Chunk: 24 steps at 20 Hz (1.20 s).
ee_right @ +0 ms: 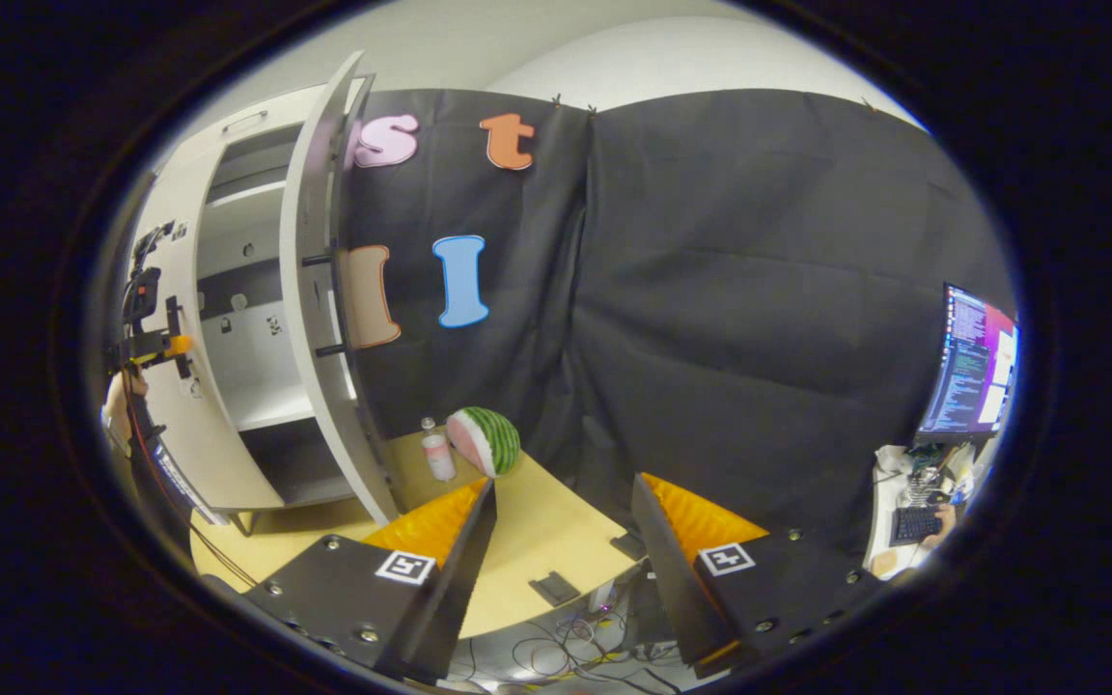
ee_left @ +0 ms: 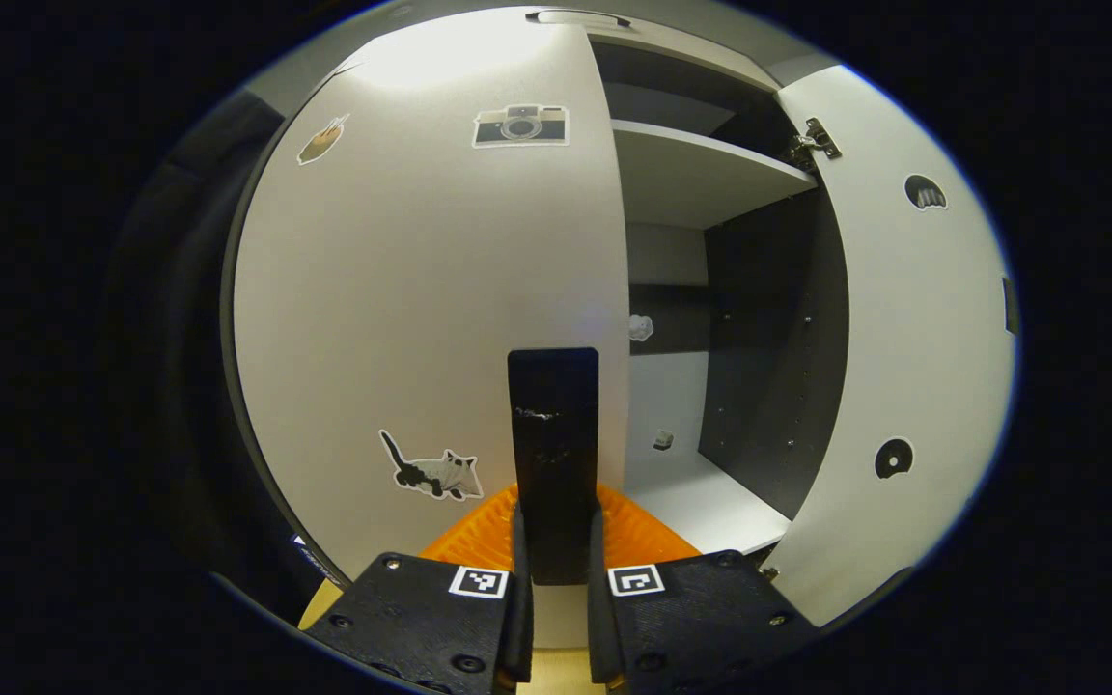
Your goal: Open the right door of the double-door shoe cabinet with the right hand, and open the left door with the left hand.
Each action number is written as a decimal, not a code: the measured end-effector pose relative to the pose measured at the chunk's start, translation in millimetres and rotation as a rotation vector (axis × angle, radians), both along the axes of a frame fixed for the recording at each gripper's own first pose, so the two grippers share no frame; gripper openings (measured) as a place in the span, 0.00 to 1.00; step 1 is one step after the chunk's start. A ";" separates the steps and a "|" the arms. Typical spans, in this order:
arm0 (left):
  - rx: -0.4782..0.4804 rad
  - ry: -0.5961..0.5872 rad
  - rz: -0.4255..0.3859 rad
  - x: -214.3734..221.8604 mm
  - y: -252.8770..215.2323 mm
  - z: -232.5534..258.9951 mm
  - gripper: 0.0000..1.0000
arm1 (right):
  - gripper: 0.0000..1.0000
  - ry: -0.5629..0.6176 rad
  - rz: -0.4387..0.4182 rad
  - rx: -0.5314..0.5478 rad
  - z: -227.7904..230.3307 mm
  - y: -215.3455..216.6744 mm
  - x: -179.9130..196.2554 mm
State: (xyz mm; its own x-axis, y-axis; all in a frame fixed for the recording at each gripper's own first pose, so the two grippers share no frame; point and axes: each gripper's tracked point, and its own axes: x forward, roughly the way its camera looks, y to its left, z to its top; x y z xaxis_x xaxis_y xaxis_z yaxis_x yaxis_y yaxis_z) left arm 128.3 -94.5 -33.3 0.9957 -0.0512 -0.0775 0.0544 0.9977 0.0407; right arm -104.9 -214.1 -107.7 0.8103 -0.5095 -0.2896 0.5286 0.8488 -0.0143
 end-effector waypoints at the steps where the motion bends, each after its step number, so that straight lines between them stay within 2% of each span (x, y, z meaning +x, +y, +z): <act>1: 0.000 0.001 -0.006 -2.1 0.4 -0.3 0.24 | 0.84 -0.003 0.009 0.005 0.6 1.3 1.4; 24: -0.019 -0.003 -0.080 -35.1 18.0 -1.0 0.23 | 0.84 0.039 0.271 0.020 -5.5 49.3 34.5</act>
State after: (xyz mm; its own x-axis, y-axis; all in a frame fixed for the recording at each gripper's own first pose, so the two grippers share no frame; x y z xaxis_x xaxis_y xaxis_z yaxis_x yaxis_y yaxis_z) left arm 93.2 -76.4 -34.3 0.9886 -0.1317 -0.0731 0.1336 0.9908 0.0220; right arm -70.4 -164.8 -113.2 0.9044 -0.2693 -0.3309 0.2813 0.9595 -0.0119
